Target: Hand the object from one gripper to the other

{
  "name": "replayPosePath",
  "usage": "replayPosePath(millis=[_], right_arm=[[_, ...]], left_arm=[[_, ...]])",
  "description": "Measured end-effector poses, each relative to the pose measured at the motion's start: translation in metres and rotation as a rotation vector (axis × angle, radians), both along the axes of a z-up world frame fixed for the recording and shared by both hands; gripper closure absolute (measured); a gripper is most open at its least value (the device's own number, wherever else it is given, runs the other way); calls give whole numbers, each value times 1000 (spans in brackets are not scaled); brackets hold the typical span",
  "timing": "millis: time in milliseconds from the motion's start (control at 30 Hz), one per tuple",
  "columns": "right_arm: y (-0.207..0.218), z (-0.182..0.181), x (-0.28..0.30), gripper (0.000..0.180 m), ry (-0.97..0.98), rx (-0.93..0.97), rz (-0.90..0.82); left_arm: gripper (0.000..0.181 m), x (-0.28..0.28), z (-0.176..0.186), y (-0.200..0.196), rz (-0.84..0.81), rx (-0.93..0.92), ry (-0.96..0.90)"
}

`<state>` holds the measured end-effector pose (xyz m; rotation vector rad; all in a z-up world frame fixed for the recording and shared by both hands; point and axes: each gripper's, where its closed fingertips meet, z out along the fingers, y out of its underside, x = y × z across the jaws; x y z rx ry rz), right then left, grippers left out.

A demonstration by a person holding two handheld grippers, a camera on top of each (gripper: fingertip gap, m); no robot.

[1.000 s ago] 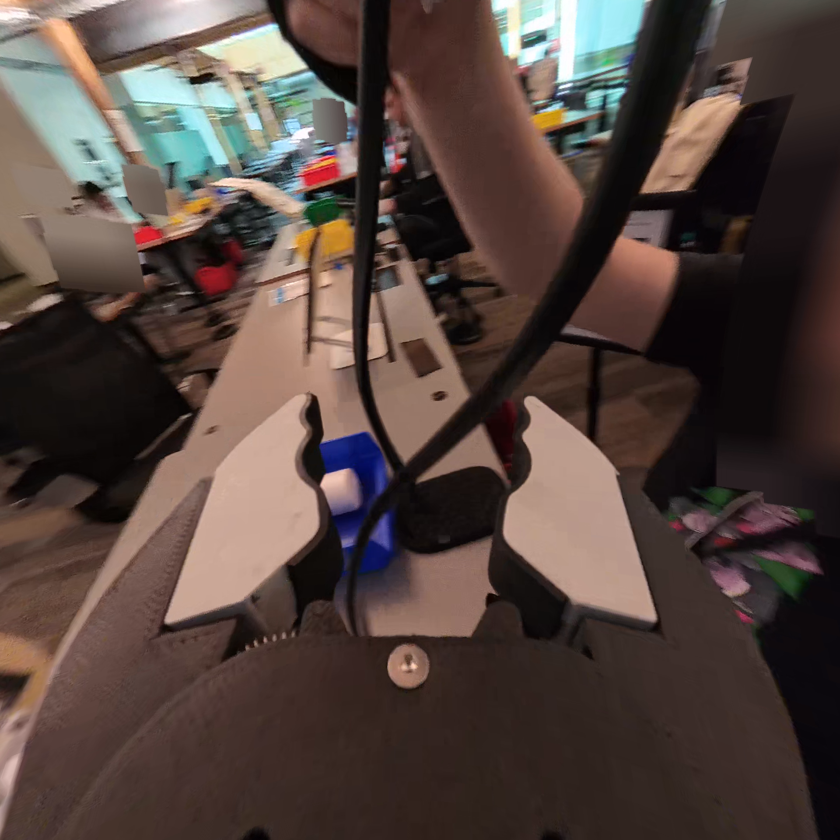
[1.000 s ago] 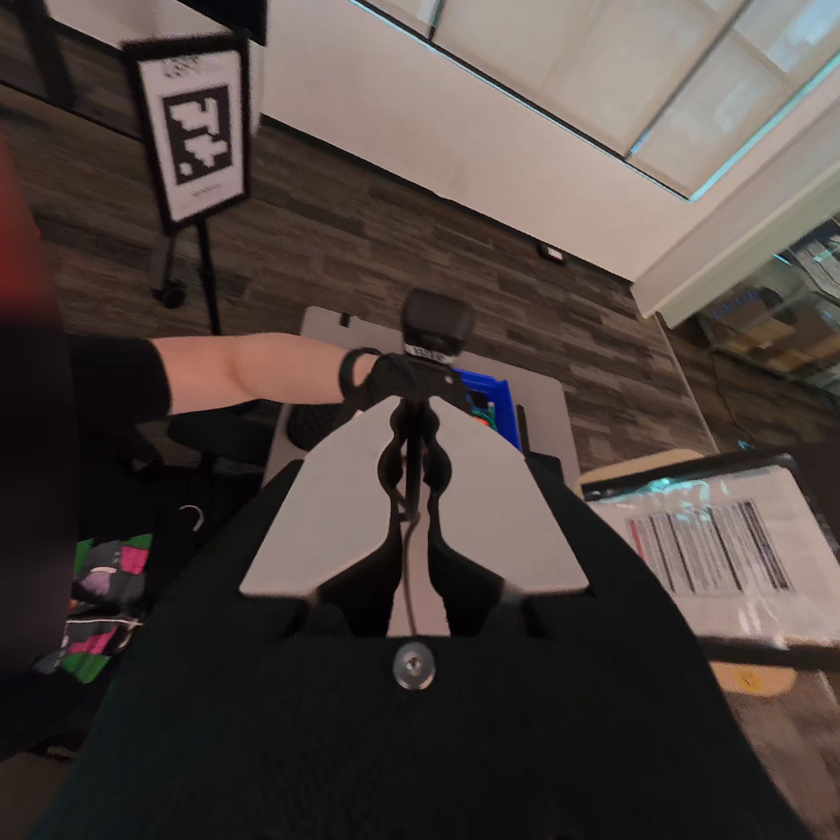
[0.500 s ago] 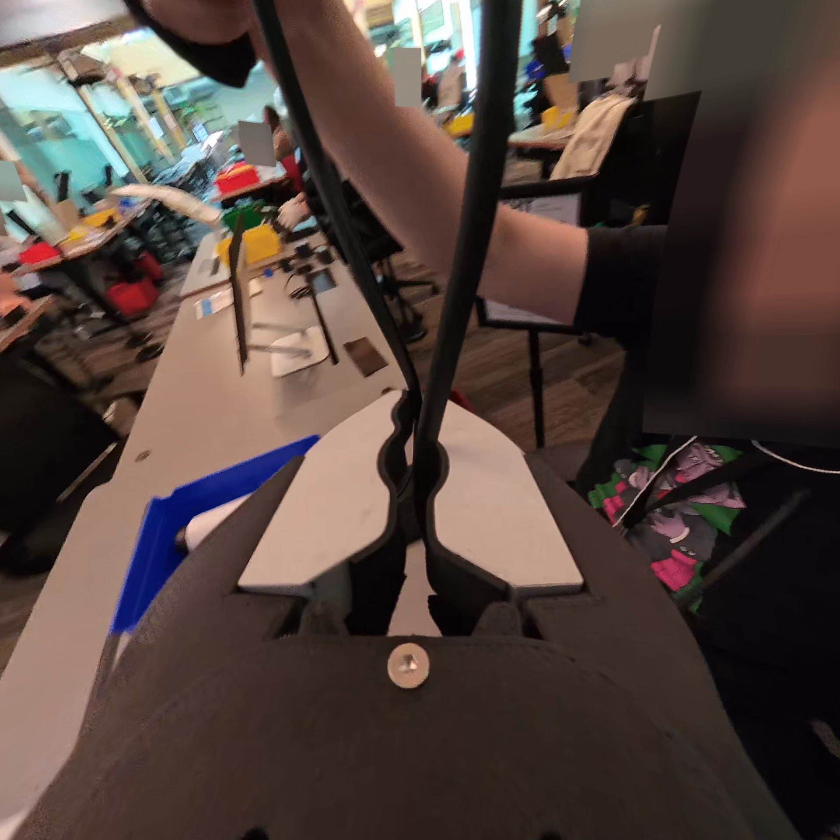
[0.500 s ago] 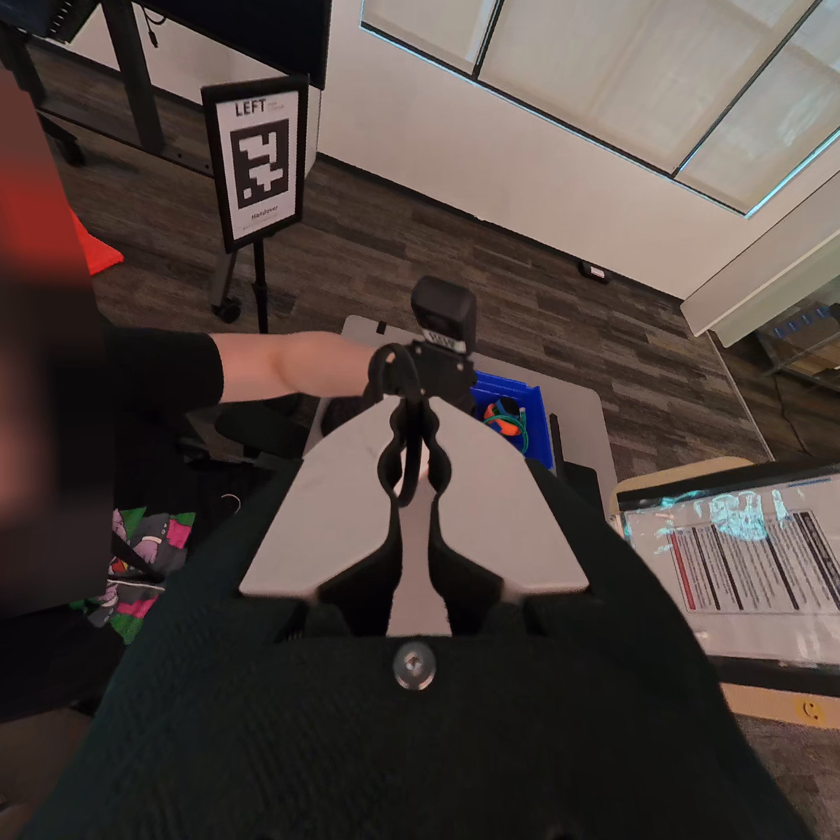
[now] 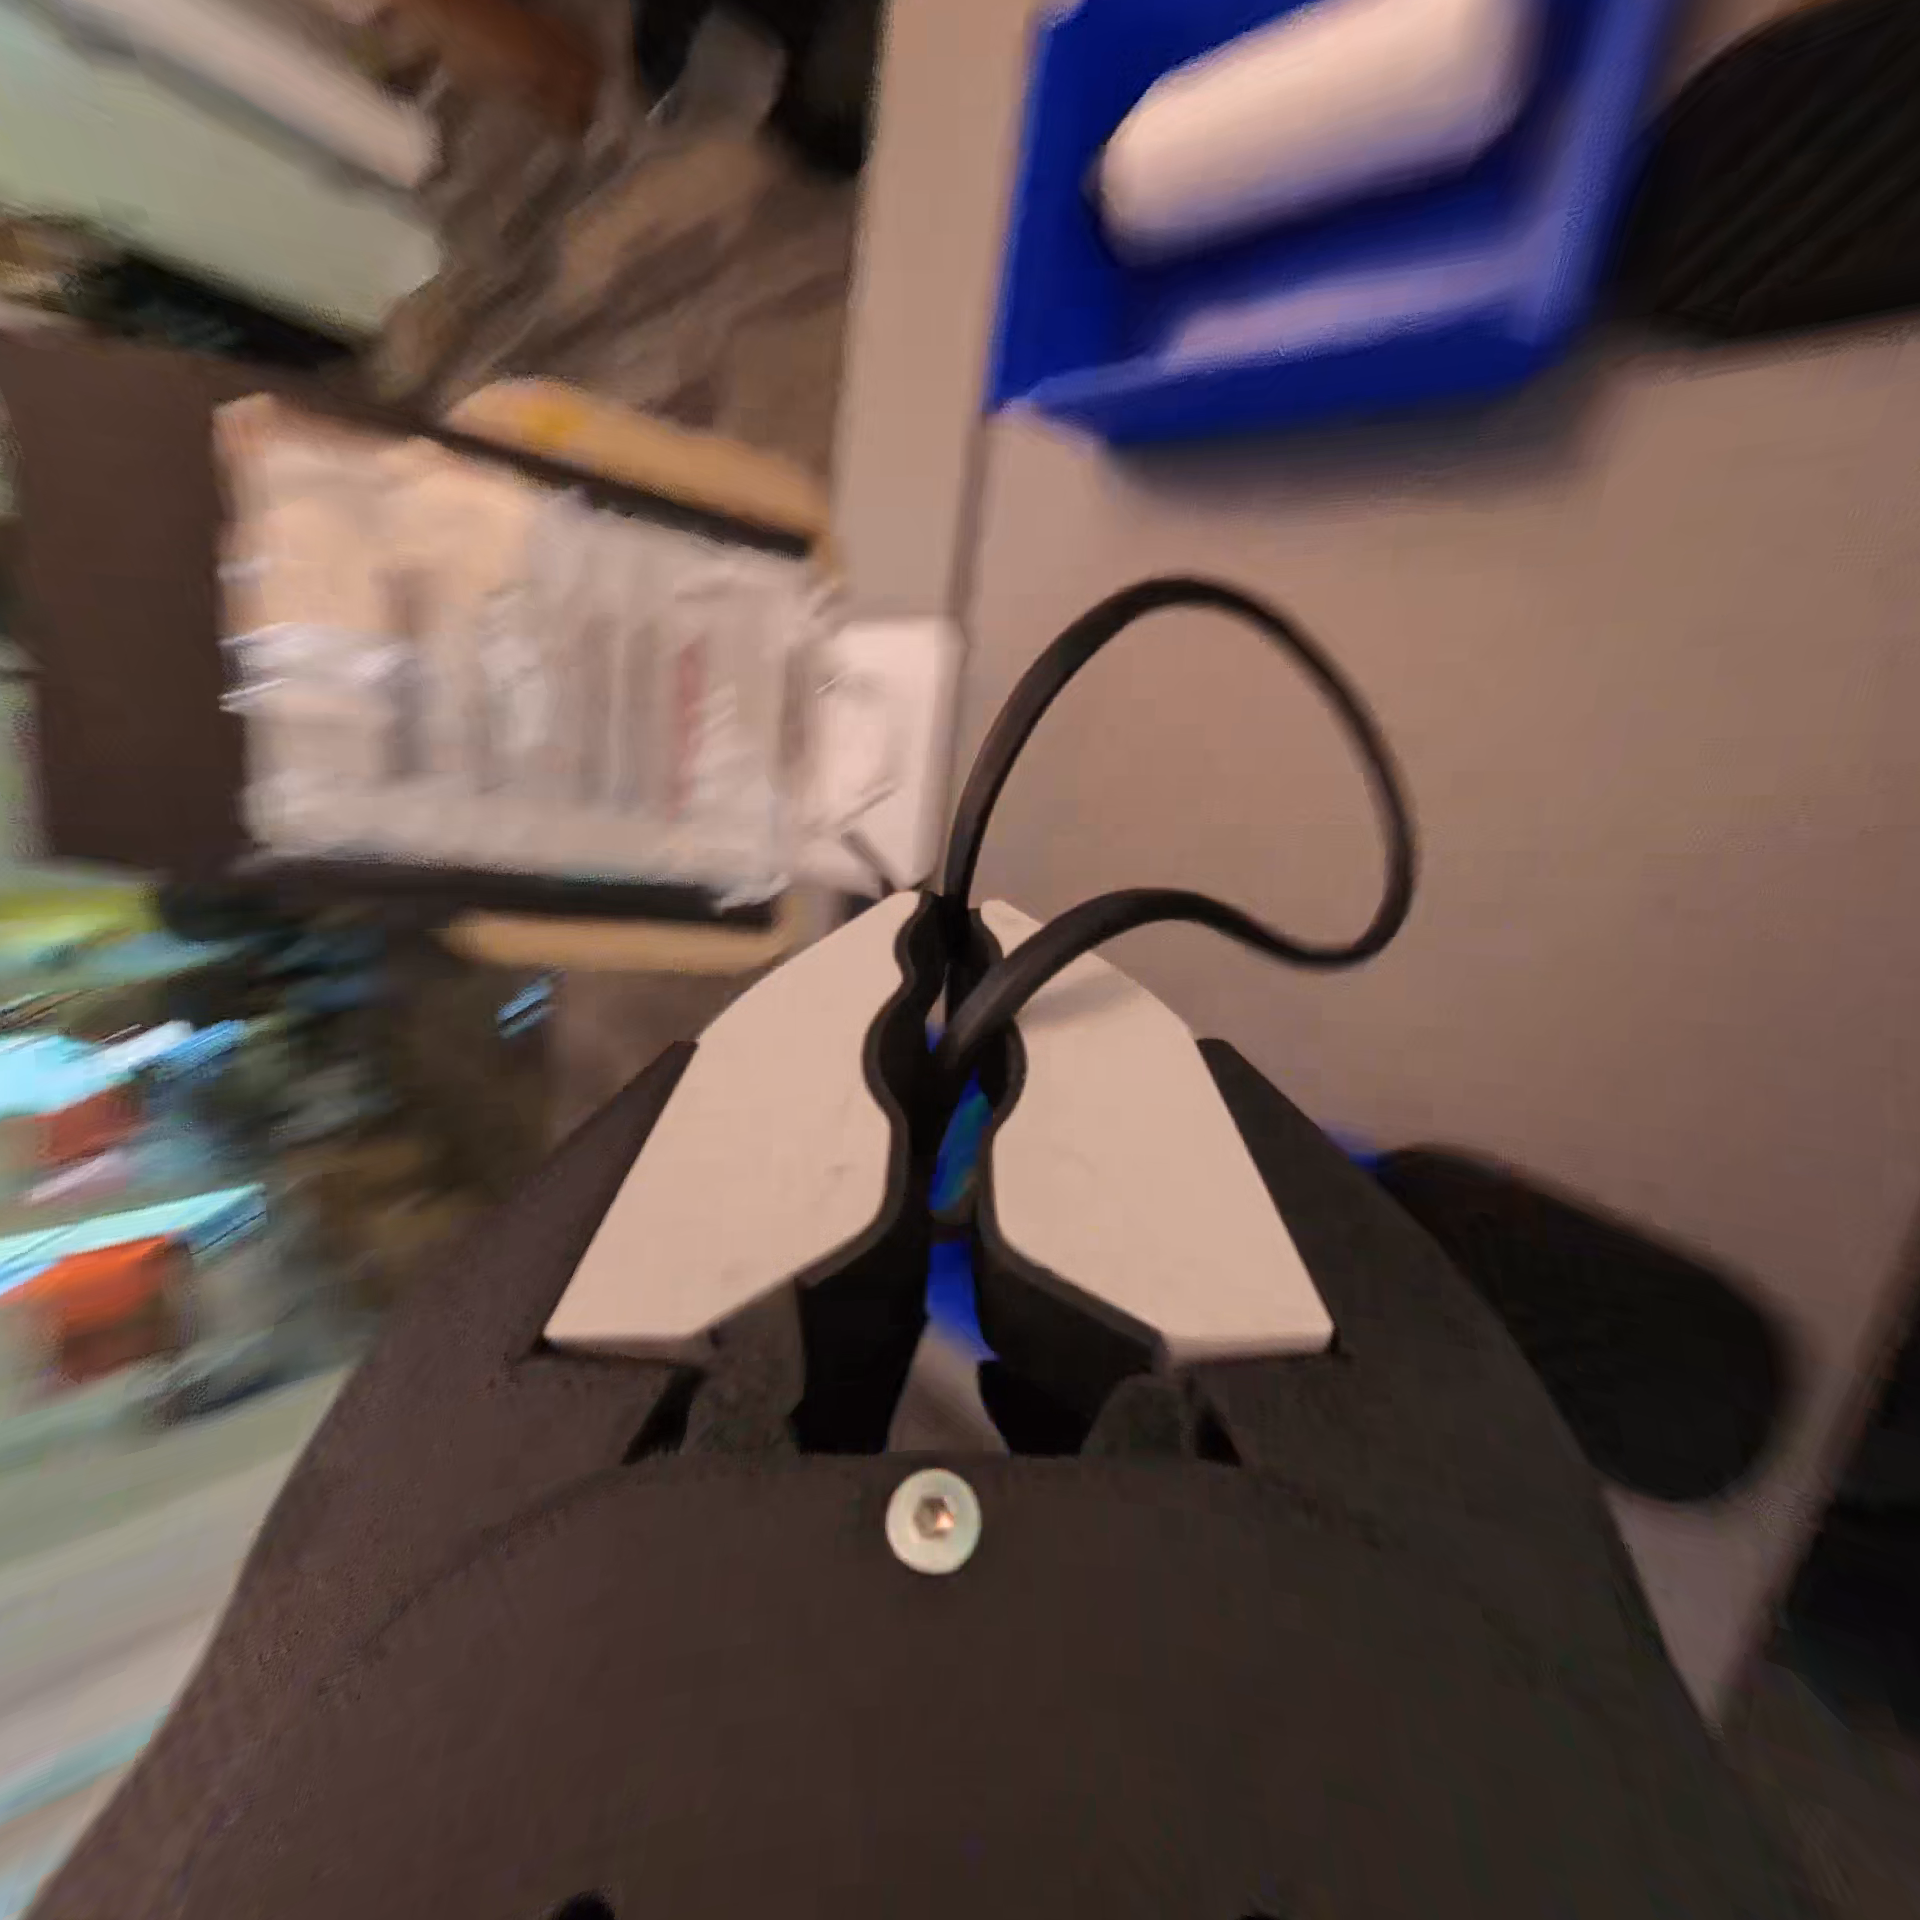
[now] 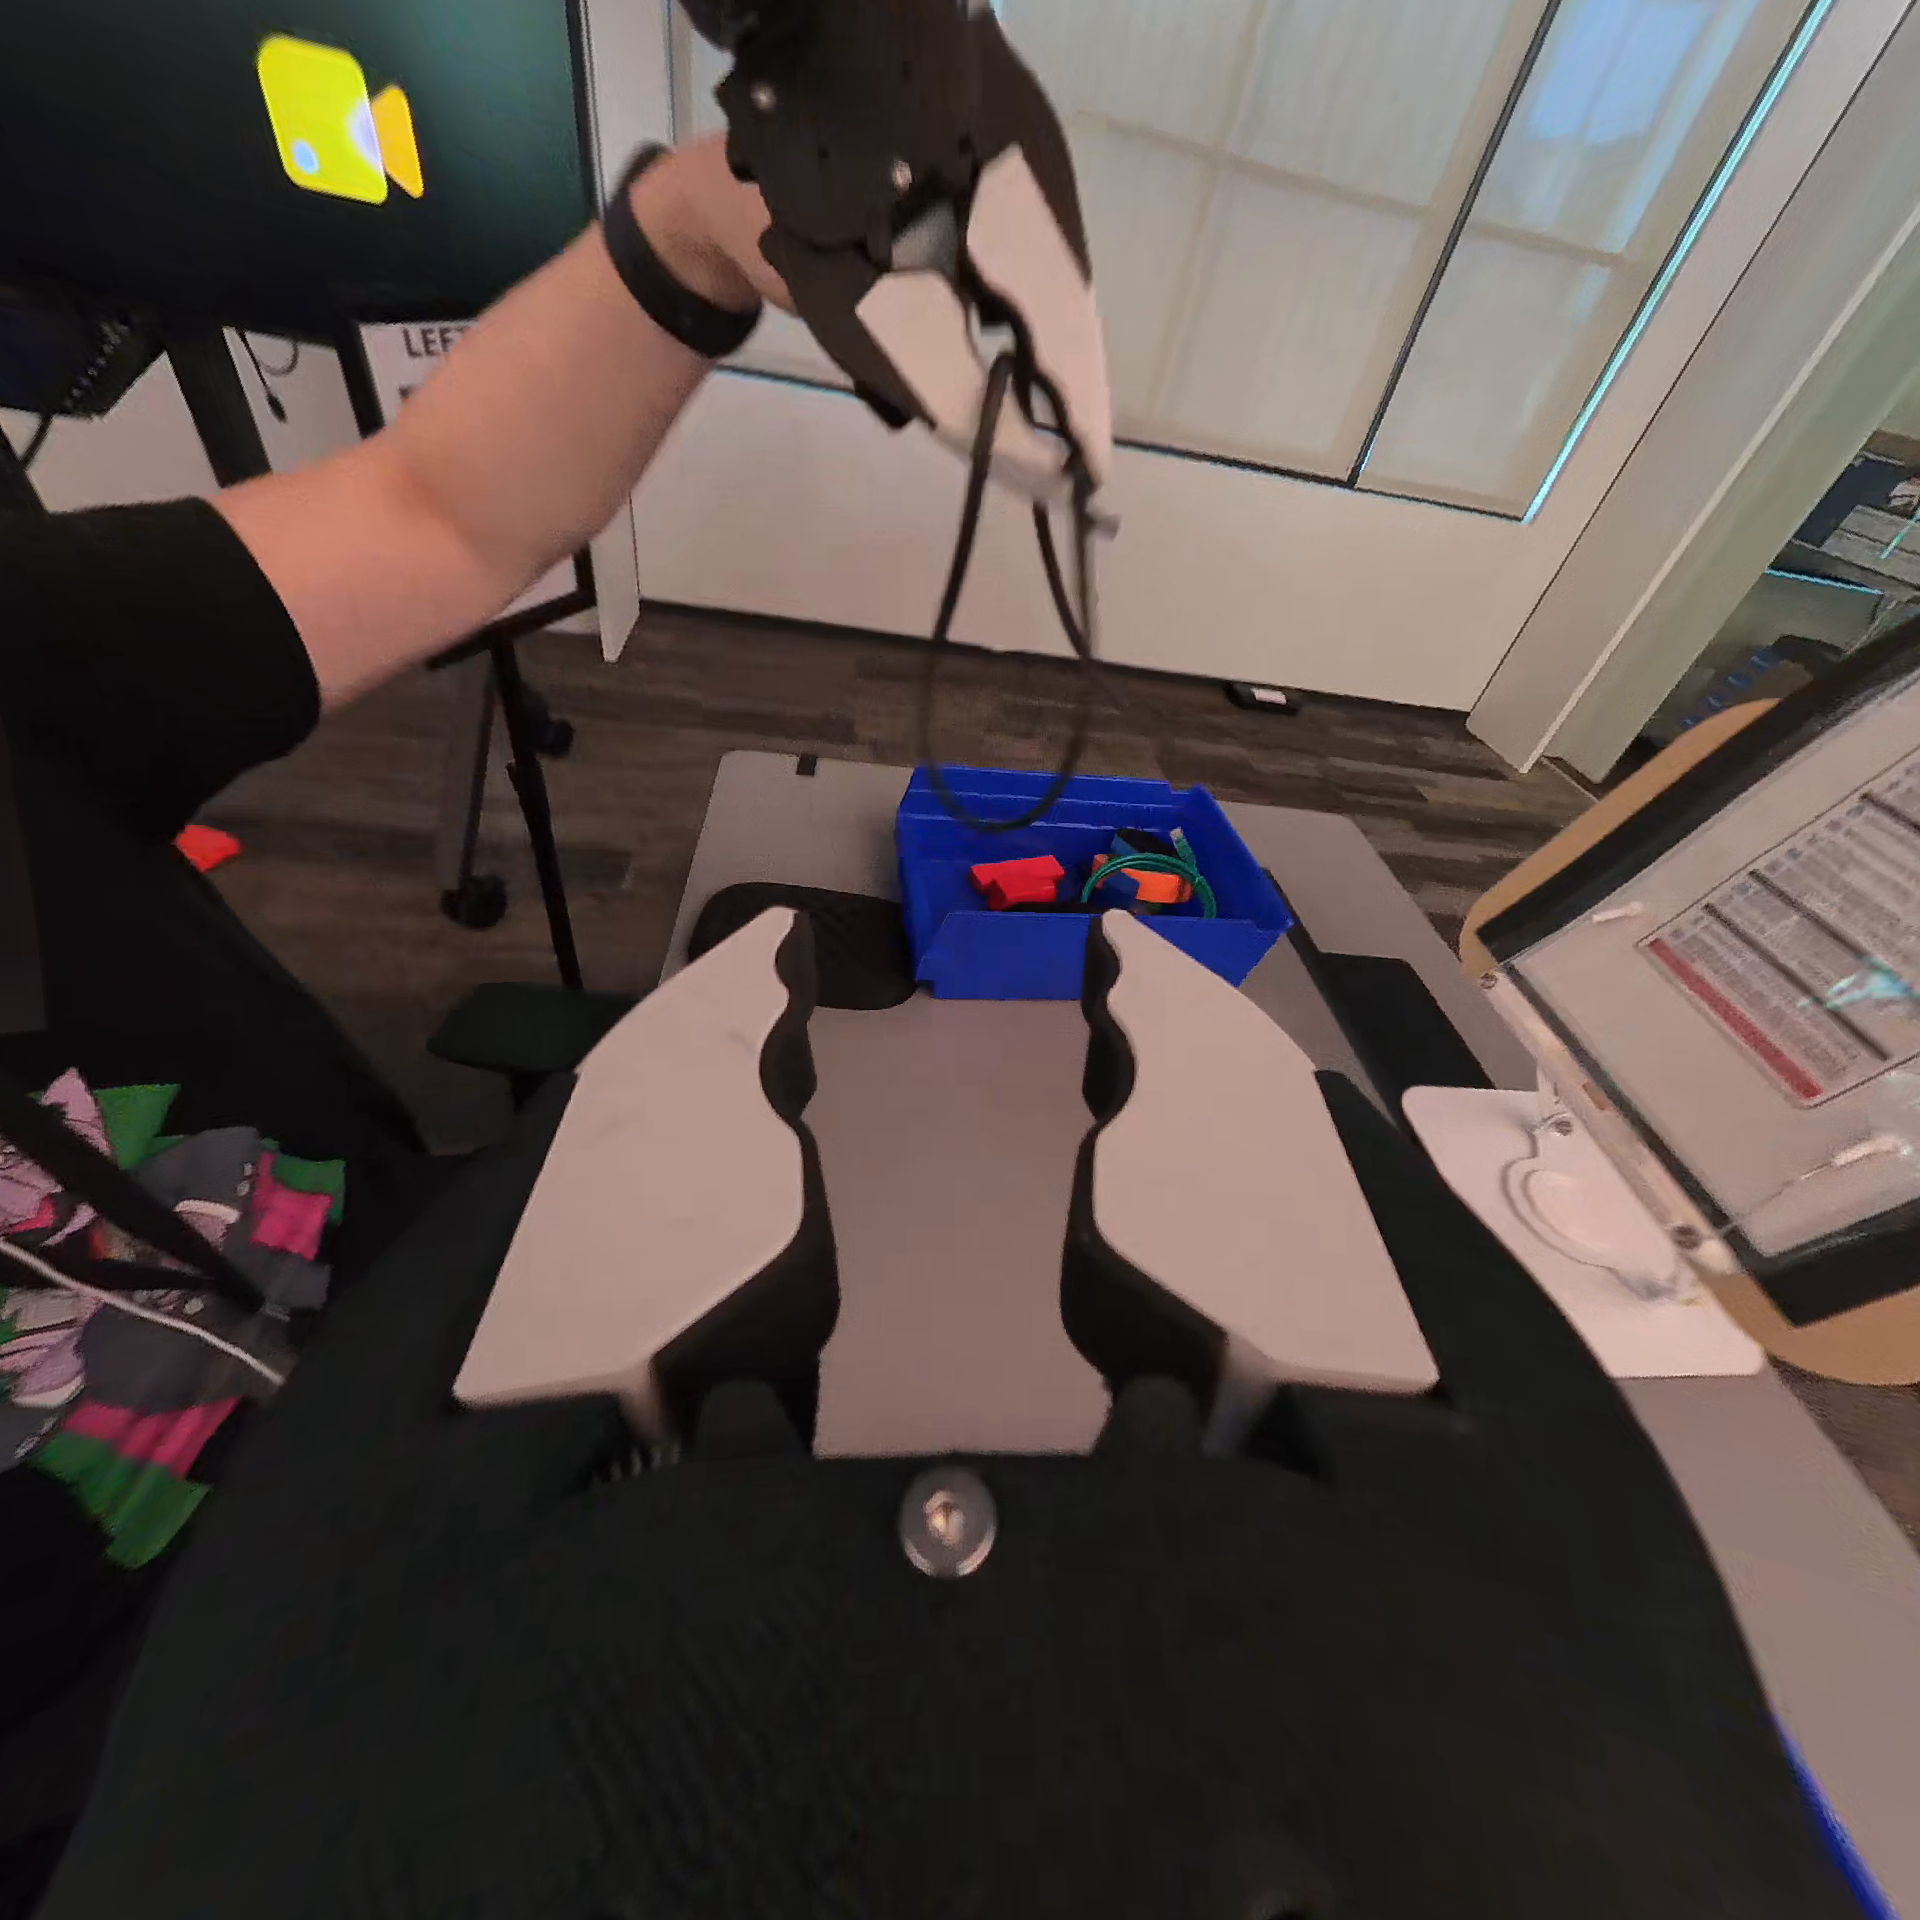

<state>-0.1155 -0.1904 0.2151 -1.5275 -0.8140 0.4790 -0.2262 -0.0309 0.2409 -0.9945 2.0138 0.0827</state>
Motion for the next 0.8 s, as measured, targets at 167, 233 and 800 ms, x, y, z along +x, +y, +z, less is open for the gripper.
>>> replayPosePath(millis=[167,233,800], right_arm=[[13,-49,1,130,132,-26,14],[17,-62,3,130,170,-50,18],[30,-60,-27,132,92,177,-272]], left_arm=[[178,6,37,39,191,674,27],[178,13,41,39,206,810,46],[177,32,41,24,330,673,45]])
